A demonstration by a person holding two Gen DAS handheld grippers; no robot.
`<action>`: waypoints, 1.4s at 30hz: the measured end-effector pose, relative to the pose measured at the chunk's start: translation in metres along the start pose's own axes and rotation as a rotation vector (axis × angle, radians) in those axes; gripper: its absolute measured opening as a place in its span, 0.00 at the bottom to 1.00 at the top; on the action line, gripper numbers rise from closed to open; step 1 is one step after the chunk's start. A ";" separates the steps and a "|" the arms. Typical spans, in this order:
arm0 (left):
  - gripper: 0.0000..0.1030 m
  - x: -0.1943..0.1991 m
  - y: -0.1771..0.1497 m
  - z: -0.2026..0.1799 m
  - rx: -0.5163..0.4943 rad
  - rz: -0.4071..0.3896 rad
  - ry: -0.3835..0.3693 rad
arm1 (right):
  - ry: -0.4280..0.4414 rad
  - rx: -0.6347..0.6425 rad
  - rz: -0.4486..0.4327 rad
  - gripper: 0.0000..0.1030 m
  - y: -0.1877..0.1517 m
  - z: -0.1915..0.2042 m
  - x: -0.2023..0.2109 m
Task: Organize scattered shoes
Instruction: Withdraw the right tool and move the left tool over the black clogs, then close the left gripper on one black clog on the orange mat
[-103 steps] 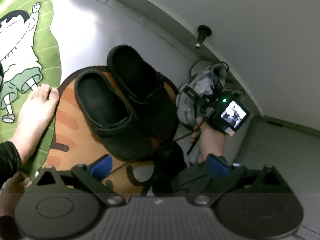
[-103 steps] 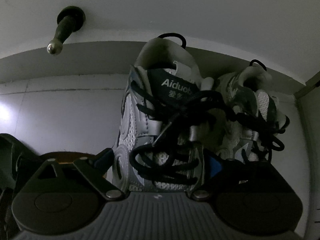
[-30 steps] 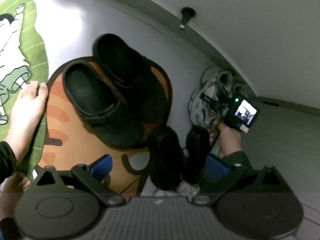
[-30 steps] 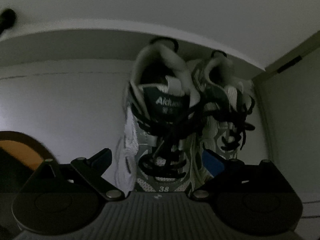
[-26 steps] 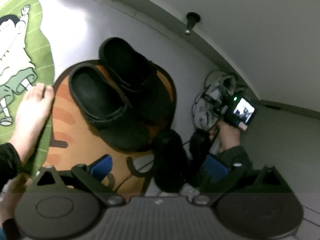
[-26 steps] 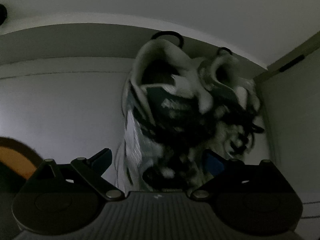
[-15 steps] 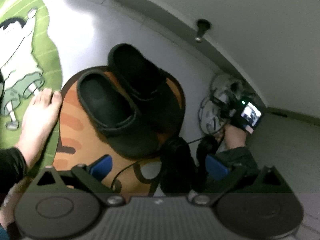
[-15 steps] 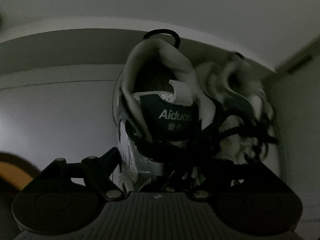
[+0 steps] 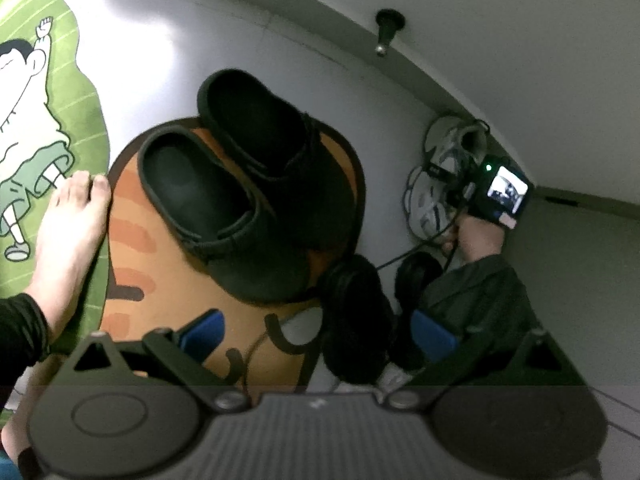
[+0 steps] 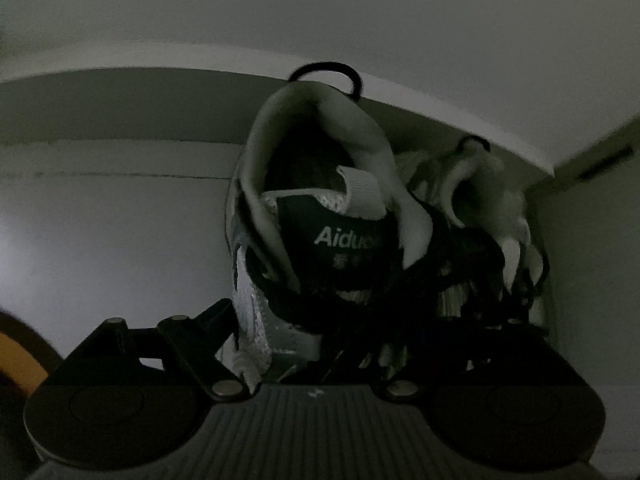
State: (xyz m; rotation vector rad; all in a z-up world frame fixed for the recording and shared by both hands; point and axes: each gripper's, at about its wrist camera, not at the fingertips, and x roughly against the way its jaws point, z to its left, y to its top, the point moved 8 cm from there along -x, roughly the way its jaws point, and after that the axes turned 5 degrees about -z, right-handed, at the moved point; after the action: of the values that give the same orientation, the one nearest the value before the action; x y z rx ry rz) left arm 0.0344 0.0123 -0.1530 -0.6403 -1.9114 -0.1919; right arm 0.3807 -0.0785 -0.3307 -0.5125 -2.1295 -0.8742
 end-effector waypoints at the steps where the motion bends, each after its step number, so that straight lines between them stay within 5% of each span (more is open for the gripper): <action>1: 0.98 0.000 -0.001 0.002 0.005 0.000 0.001 | -0.027 0.013 -0.003 0.88 0.000 0.004 0.003; 6: 0.98 0.009 0.006 0.007 0.011 -0.050 0.002 | -0.092 0.021 -0.037 0.96 0.002 0.012 0.025; 14: 0.98 0.025 0.024 -0.006 0.025 -0.133 -0.019 | -0.025 -0.002 -0.060 0.95 -0.015 0.008 0.082; 20: 0.98 0.018 0.017 -0.033 -0.022 -0.071 -0.055 | 0.064 -0.103 -0.106 0.95 -0.041 -0.014 0.127; 26: 0.97 0.030 0.023 -0.045 -0.026 -0.126 -0.063 | 0.083 -0.142 -0.168 0.95 -0.076 -0.036 0.183; 32: 0.97 0.026 0.013 -0.065 -0.102 -0.093 -0.074 | 0.080 -0.255 -0.200 0.95 -0.109 -0.052 0.230; 42: 0.97 0.044 -0.002 -0.102 -0.228 -0.064 -0.140 | 0.040 -0.477 -0.136 0.95 -0.175 -0.034 0.291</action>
State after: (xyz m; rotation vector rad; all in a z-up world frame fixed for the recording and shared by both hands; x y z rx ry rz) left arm 0.1022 -0.0162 -0.0699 -0.7609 -2.0640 -0.4198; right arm 0.1103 -0.2014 -0.1628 -0.5846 -1.9333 -1.4709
